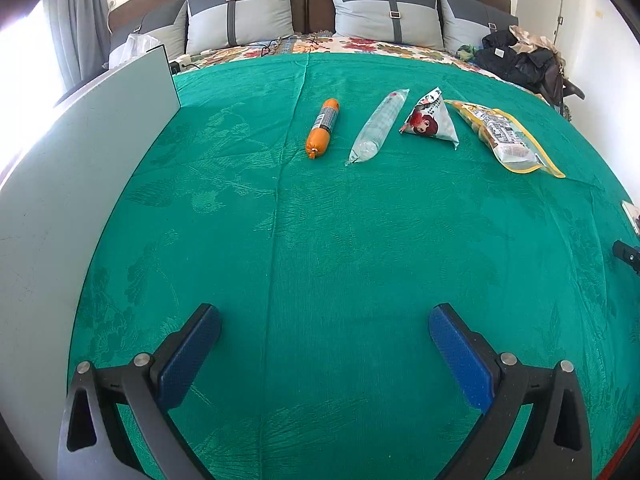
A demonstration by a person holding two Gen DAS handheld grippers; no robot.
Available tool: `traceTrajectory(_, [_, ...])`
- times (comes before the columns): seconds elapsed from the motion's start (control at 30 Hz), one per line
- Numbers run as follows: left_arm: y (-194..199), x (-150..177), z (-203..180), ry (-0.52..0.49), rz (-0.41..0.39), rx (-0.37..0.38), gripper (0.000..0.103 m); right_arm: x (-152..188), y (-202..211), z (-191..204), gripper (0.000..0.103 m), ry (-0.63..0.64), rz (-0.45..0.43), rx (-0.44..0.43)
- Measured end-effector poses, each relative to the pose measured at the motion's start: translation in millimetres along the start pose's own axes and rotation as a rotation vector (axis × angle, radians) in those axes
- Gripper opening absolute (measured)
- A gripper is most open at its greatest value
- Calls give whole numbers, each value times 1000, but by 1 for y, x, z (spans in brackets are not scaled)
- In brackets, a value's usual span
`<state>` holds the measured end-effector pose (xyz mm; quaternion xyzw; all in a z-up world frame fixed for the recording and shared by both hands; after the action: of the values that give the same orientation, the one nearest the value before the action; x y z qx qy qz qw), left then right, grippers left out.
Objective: Organize snacks
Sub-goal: 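Withdraw both open grippers from the box over the remaining snacks, then lower the left gripper onto the orange sausage and close it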
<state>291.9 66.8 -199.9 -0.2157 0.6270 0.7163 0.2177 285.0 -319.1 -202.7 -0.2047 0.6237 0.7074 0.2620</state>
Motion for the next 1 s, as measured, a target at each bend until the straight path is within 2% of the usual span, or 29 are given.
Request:
traceTrajectory(0.6, [0, 0, 0, 0, 1, 2, 103, 0, 0, 1, 91, 0, 0, 1])
traceTrajectory(0.7, [-2, -4, -2, -22, 27, 12, 103, 0, 0, 1, 91, 0, 0, 1])
traceTrajectory(0.83, [-10, -26, 1, -37, 136, 45, 102, 0, 0, 1, 91, 0, 0, 2])
traceTrajectory(0.9, [-10, -44, 7, -24, 118, 57, 102, 0, 0, 1, 91, 0, 0, 2])
traceTrajectory(1.0, [-15, -80, 15, -25, 85, 27, 101, 0, 0, 2, 91, 0, 0, 2])
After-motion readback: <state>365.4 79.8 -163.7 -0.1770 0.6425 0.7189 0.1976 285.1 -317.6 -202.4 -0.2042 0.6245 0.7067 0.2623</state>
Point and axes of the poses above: each gripper's, at about its wrist camera, not at the fingertips, and y roughly against the way its jaws point, z to its left, x to its underside, the point moved 4 cm from there along -y, roughly the way its jaws point, and after that the axes turned 9 degrees about -x, right-handed, at the moved point
